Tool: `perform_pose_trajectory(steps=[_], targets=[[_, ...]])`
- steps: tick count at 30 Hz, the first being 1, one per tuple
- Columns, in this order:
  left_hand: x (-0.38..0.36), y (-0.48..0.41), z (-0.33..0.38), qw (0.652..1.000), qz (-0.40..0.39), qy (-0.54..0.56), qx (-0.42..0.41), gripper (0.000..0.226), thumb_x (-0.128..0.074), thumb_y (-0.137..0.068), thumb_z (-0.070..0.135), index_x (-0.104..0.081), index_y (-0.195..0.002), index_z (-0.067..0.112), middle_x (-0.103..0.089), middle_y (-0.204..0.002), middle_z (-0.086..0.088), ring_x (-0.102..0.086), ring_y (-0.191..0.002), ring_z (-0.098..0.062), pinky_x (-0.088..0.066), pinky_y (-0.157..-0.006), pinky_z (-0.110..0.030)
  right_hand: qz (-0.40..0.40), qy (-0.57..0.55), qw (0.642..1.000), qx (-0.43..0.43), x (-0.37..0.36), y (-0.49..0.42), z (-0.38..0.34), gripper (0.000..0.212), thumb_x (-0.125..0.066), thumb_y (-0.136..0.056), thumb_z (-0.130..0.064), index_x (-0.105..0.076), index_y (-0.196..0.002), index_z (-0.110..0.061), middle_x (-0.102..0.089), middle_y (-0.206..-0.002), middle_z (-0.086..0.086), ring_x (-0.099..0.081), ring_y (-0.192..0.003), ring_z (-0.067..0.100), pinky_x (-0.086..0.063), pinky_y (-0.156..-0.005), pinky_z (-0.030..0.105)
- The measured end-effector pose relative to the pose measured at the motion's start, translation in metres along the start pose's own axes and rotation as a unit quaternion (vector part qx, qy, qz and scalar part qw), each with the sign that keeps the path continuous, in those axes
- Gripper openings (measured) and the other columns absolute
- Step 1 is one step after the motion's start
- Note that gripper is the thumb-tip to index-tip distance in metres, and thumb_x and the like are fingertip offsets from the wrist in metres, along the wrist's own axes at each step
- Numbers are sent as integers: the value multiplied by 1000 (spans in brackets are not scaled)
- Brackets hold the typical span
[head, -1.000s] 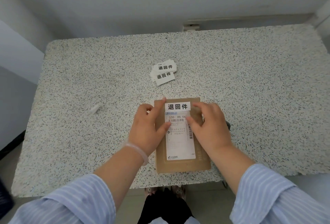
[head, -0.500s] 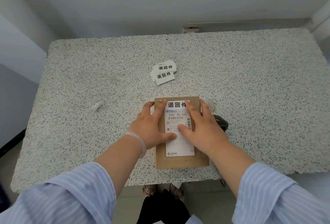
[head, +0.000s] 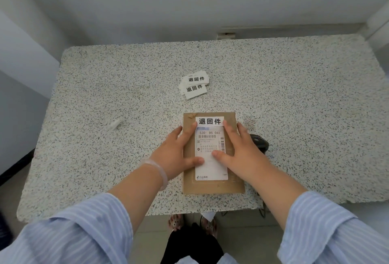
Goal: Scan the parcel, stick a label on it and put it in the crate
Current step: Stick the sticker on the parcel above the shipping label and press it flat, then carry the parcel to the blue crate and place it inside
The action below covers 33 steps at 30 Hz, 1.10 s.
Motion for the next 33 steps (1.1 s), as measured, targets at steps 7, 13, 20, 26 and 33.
perform_pose_trajectory(steps=[7,13,20,26,33], targets=[[-22,17,-6,994,-15,106,-5,107,-75,-68,56,10,-131,72,-7,-161,4,-23,-143,-21,-31,-113,-50,-39,-118,992,26,-26,16,10,98,-65,-76,-57,11,-136,-64,-6,-158,-12,-21,-140,15,-29,-110,37],[-7,35,0,984,44,171,-31,99,-76,-70,48,-6,-137,68,-20,-156,4,-32,-136,-18,-35,-112,-46,-18,-134,989,61,-16,27,-12,91,-66,-81,-47,3,-137,-64,-15,-153,-12,-27,-135,13,-30,-107,33],[53,108,-22,965,172,198,-26,95,-74,-67,51,-15,-140,63,-20,-156,5,-26,-141,-15,-31,-114,-44,-32,-68,982,175,-10,48,-102,99,-69,-75,-52,10,-133,-70,-7,-158,-5,-20,-141,18,-28,-112,45],[131,210,-67,931,300,208,6,93,-79,-74,35,-19,-140,61,-19,-156,5,-27,-139,-13,-32,-112,-26,-40,-33,955,292,-16,92,-230,96,-69,-77,-50,8,-132,-71,-3,-160,-8,-17,-143,19,-25,-113,47],[197,356,-141,879,421,223,23,91,-77,-76,33,-16,-132,72,-9,-158,8,-23,-143,-17,-35,-110,-30,-46,-12,907,419,-65,170,-391,89,-67,-83,-42,-1,-135,-68,-12,-152,-18,-27,-133,10,-36,-107,39]])
Point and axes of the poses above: each hand's wrist, its own y-axis away from the middle knuckle, its own x-axis out of the back of the hand, z = x × y, the point moved 9 cm from there along -y, towards the middle knuckle
